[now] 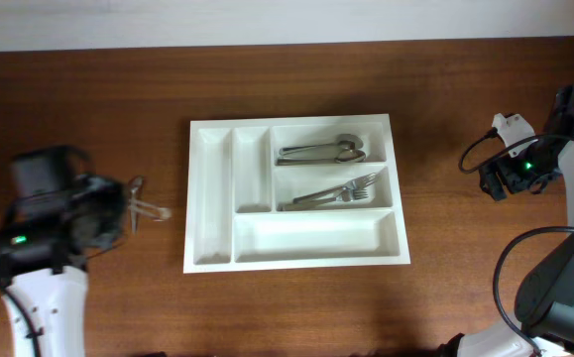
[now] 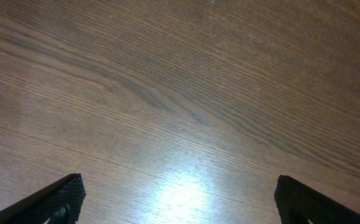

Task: Pack container
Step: 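Lift the tongs and carry them right over the tray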

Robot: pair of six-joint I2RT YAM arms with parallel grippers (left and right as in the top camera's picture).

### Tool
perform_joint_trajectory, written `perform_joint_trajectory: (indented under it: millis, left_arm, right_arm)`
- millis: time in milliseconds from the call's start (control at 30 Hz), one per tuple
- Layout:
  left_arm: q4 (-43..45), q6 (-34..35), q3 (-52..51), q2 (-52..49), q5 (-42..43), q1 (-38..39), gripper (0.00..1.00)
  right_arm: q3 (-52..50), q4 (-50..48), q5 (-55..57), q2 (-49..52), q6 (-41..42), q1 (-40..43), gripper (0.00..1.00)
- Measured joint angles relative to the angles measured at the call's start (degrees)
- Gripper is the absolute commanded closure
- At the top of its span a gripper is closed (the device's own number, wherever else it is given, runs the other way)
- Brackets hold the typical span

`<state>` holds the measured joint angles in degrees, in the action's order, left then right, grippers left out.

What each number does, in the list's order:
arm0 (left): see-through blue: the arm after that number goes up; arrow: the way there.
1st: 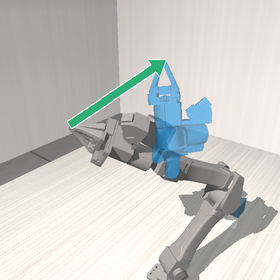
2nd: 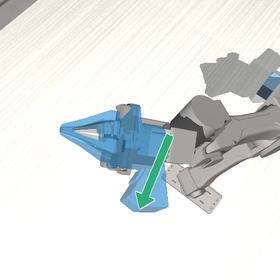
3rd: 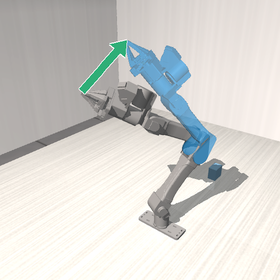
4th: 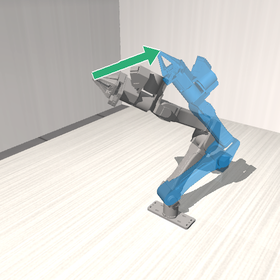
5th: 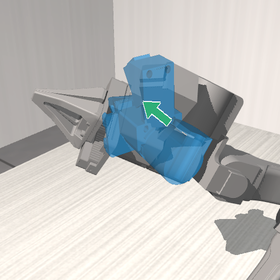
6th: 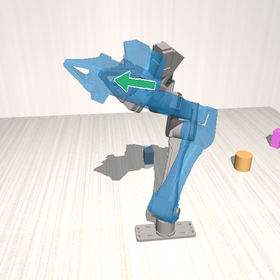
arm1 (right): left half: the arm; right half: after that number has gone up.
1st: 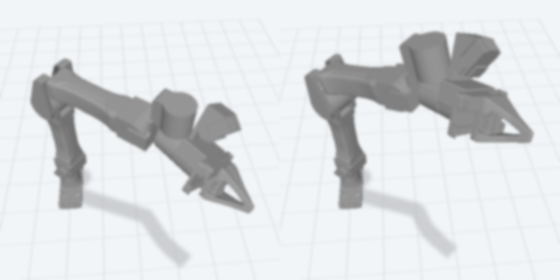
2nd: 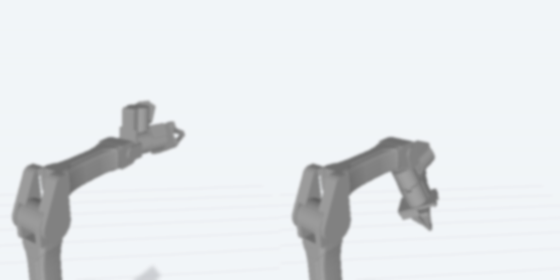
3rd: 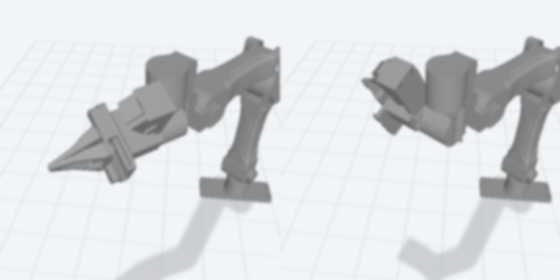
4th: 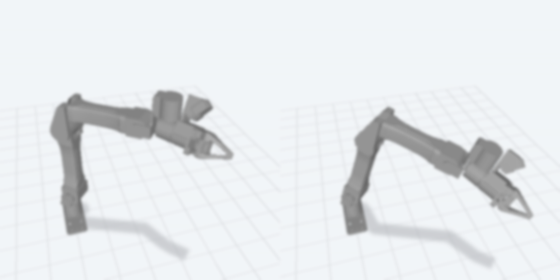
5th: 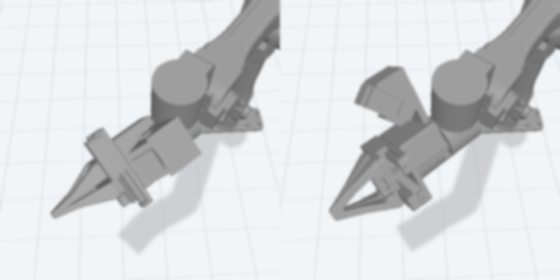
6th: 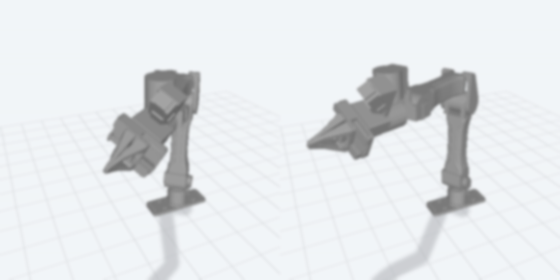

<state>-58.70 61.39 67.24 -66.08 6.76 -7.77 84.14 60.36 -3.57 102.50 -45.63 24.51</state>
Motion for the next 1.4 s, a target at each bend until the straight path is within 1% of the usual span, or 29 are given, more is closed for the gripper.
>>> perform_joint_trajectory:
  millis: [133, 200, 267, 400, 500, 600, 900, 1133, 1267, 1400]
  left_arm:
    - [0.2, 6.3, 0.0, -0.4, -0.1, 14.0, 0.93]
    - [0.2, 10.6, 0.0, -1.3, -1.3, 20.3, 0.88]
    - [0.4, 16.0, 0.0, -3.2, -2.7, 26.1, 0.85]
    - [2.3, 25.4, 0.0, -7.8, -4.0, 33.6, 0.85]
    - [2.4, 31.0, 0.0, -11.4, -3.4, 37.5, 0.85]
    - [2.9, 35.6, 0.0, -14.9, -1.7, 40.6, 0.85]
    - [9.6, 43.3, 0.0, -21.1, 0.4, 45.7, 0.85]
    - [10.2, 46.1, 0.0, -21.7, 0.6, 47.1, 0.86]
    - [10.2, 47.1, 0.0, -21.7, 0.6, 47.2, 0.91]
    - [10.2, 47.9, 0.0, -21.7, 0.5, 47.8, 0.91]
  right_arm:
    - [0.0, 0.0, 0.0, 0.0, 0.0, 0.0, 0.01]
    - [0.0, 0.0, 0.0, 0.0, 0.0, 0.0, 0.01]
    - [0.0, 0.0, 0.0, 0.0, 0.0, 0.0, 0.01]
    - [0.0, 0.0, 0.0, 0.0, 0.0, 0.0, 0.01]
    - [0.0, 0.0, 0.0, 0.0, 0.0, 0.0, 0.01]
    - [0.0, 0.0, 0.0, 0.0, 0.0, 0.0, 0.01]
    - [0.0, 0.0, 0.0, 0.0, 0.0, 0.0, 0.01]
    - [0.0, 0.0, 0.0, 0.0, 0.0, 0.0, 0.01]
    - [0.0, 0.0, 0.0, 0.0, 0.0, 0.0, 0.01]
    - [0.0, 0.0, 0.0, 0.0, 0.0, 0.0, 0.01]
